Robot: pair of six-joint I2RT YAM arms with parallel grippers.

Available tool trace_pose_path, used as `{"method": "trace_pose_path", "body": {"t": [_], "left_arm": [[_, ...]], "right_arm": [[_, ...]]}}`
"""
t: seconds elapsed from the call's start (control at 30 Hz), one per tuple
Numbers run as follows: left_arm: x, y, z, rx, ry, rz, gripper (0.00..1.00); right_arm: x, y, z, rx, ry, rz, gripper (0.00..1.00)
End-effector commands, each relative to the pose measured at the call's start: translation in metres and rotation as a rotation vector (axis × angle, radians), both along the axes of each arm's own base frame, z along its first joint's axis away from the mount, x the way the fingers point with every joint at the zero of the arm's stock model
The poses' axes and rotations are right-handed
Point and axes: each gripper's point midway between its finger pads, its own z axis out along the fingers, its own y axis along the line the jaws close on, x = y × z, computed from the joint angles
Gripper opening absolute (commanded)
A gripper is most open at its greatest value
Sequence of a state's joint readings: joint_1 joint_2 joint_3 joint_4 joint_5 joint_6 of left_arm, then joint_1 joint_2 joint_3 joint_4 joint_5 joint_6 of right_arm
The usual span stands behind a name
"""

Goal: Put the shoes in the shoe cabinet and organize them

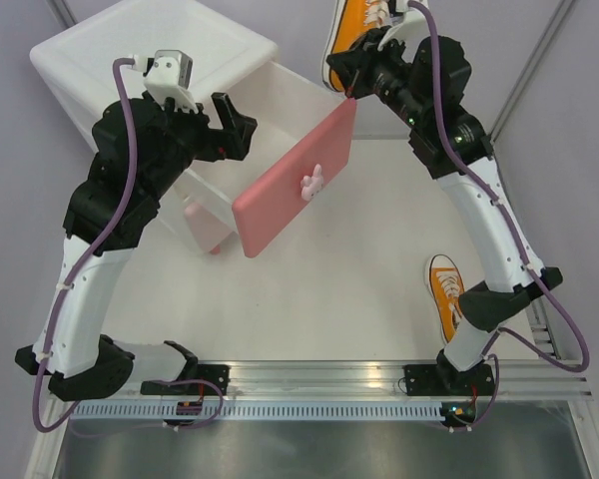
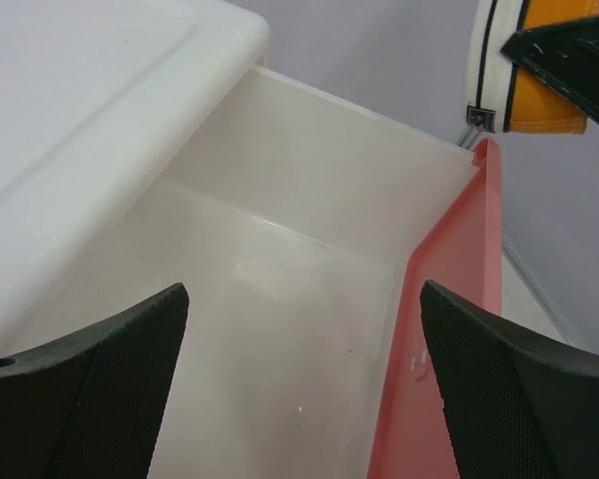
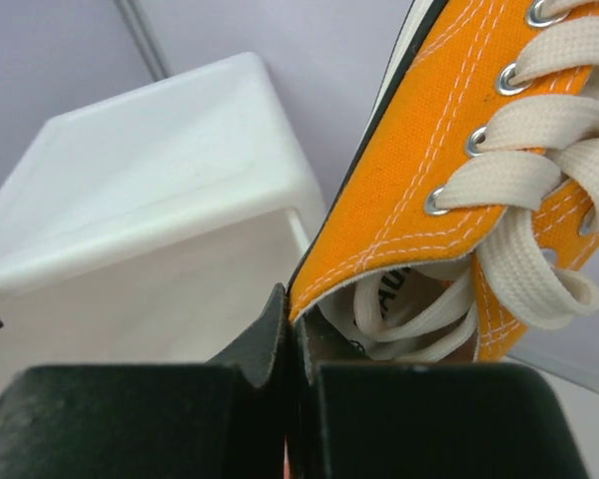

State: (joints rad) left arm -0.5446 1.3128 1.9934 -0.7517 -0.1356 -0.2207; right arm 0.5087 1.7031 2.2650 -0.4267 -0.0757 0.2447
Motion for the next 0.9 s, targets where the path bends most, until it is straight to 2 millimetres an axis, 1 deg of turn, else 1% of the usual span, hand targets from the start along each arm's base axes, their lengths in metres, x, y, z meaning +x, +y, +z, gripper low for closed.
{"method": "trace_pose_path", "body": {"t": [0.0,0.03,0.07,0.1,0.13,0.2,0.23,0.27,0.3,0.33,0.4,0.43,0.5,0.53,0.57,0.67,0.7,0.77,0.8,0.87], "left_arm": [[-0.001,0.014,0.009,0.027,-0.056,0.047,1.00],[-0.003,0.017,0.010,0.027,-0.062,0.057,1.00],[-0.004,0.019,0.009,0.035,-0.064,0.062,1.00],[-0.003,0.022,0.008,0.040,-0.064,0.079,1.00],[-0.006,0.025,0.009,0.041,-0.070,0.085,1.00],[-0.006,0.031,0.009,0.042,-0.073,0.108,1.00],[-0.006,0.036,0.010,0.043,-0.076,0.134,1.00],[-0.009,0.040,0.013,0.036,-0.087,0.145,1.00],[-0.008,0.043,0.013,0.036,-0.093,0.164,1.00],[-0.008,0.045,0.014,0.042,-0.099,0.172,1.00],[-0.009,0.048,0.016,0.045,-0.107,0.184,1.00],[-0.009,0.049,0.016,0.050,-0.112,0.185,1.00],[-0.010,0.048,0.017,0.050,-0.114,0.178,1.00],[-0.011,0.046,0.019,0.047,-0.118,0.166,1.00],[-0.012,0.043,0.019,0.049,-0.120,0.146,1.00],[-0.018,0.025,0.020,0.057,-0.132,0.036,1.00],[-0.024,0.013,0.021,0.057,-0.137,-0.041,1.00],[-0.031,0.003,0.021,0.062,-0.144,-0.113,0.99],[-0.038,-0.006,0.022,0.053,-0.149,-0.177,0.99],[-0.046,-0.012,0.024,0.037,-0.138,-0.226,0.99]], "right_arm": [[-0.039,0.031,0.082,0.137,-0.268,0.184,0.01],[-0.047,0.044,0.083,0.147,-0.269,0.228,0.01],[-0.047,0.056,0.078,0.159,-0.249,0.258,0.01],[-0.050,0.065,0.074,0.158,-0.241,0.288,0.01],[-0.060,0.080,0.071,0.163,-0.230,0.331,0.01],[-0.066,0.097,0.062,0.164,-0.200,0.375,0.01],[-0.073,0.106,0.059,0.163,-0.190,0.403,0.00],[-0.075,0.112,0.052,0.153,-0.167,0.419,0.00],[-0.076,0.115,0.049,0.145,-0.153,0.428,0.01],[-0.081,0.120,0.041,0.130,-0.121,0.445,0.01],[-0.086,0.123,0.034,0.115,-0.095,0.461,0.01],[-0.088,0.125,0.026,0.096,-0.066,0.468,0.01],[-0.095,0.121,0.026,0.088,-0.055,0.469,0.01],[-0.095,0.120,0.020,0.078,-0.038,0.467,0.01],[-0.099,0.114,0.025,0.083,-0.047,0.453,0.01],[-0.101,0.104,0.030,0.083,-0.061,0.419,0.01],[-0.101,0.103,0.031,0.081,-0.066,0.412,0.01],[-0.098,0.098,0.035,0.080,-0.083,0.382,0.00],[-0.096,0.097,0.036,0.078,-0.089,0.370,0.01],[-0.094,0.093,0.040,0.080,-0.111,0.346,0.01]]}}
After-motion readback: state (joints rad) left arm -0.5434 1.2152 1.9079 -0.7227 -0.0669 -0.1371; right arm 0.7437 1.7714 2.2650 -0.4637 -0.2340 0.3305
